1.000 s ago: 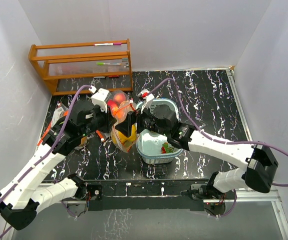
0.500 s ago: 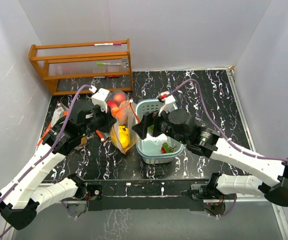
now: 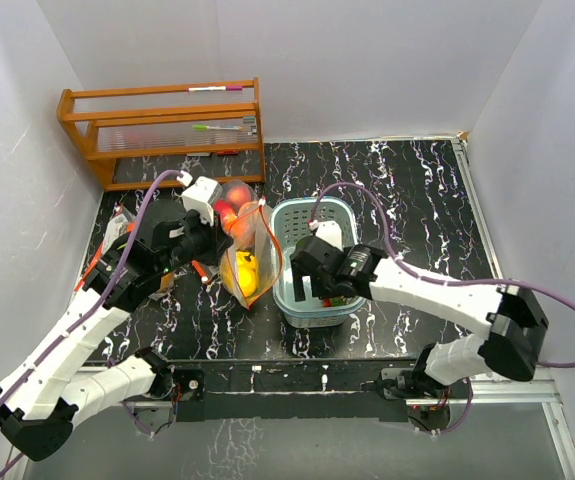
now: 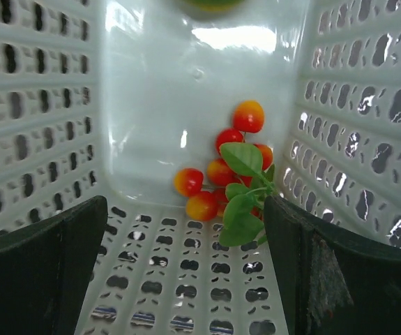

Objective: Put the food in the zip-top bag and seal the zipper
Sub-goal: Pick up the fake fruit from the bin.

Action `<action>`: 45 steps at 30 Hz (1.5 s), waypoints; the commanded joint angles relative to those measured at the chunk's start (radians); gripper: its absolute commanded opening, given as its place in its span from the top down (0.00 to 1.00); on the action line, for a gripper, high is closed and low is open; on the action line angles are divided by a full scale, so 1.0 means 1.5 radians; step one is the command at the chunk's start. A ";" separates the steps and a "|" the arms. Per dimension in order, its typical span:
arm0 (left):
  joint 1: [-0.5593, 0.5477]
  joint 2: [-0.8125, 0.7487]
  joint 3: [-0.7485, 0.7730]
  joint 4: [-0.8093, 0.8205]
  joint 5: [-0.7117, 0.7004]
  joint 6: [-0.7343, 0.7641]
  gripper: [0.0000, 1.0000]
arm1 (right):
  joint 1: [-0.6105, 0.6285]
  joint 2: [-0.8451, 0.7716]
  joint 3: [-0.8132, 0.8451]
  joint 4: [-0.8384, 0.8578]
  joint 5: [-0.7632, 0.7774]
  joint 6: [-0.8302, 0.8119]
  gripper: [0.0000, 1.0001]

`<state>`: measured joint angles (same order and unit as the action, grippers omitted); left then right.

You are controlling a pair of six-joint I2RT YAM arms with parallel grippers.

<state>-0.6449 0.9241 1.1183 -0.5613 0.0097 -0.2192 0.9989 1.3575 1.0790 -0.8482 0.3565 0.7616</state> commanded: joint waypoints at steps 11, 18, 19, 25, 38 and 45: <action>0.000 -0.036 -0.014 0.017 -0.009 0.031 1.00 | -0.001 0.196 0.003 -0.095 0.022 0.100 0.00; 0.000 -0.033 -0.012 0.015 -0.014 0.033 1.00 | -0.001 0.209 0.019 -0.070 0.036 0.091 0.55; 0.000 -0.032 -0.011 0.014 -0.013 0.033 1.00 | -0.001 0.204 0.028 -0.074 0.044 0.091 0.66; 0.000 -0.022 0.000 0.011 -0.012 0.030 1.00 | -0.001 0.125 0.111 -0.119 0.104 0.079 0.92; 0.000 0.013 -0.013 0.034 0.007 0.005 1.00 | -0.001 -0.182 0.205 0.084 -0.032 -0.137 0.92; 0.000 0.045 -0.017 0.056 0.030 -0.004 1.00 | -0.001 -0.213 0.205 0.231 -0.205 -0.205 0.92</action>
<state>-0.6449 0.9756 1.0954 -0.5125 0.0212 -0.2108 0.9985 1.0328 1.3666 -0.6975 0.2207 0.5430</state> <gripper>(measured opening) 0.010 0.080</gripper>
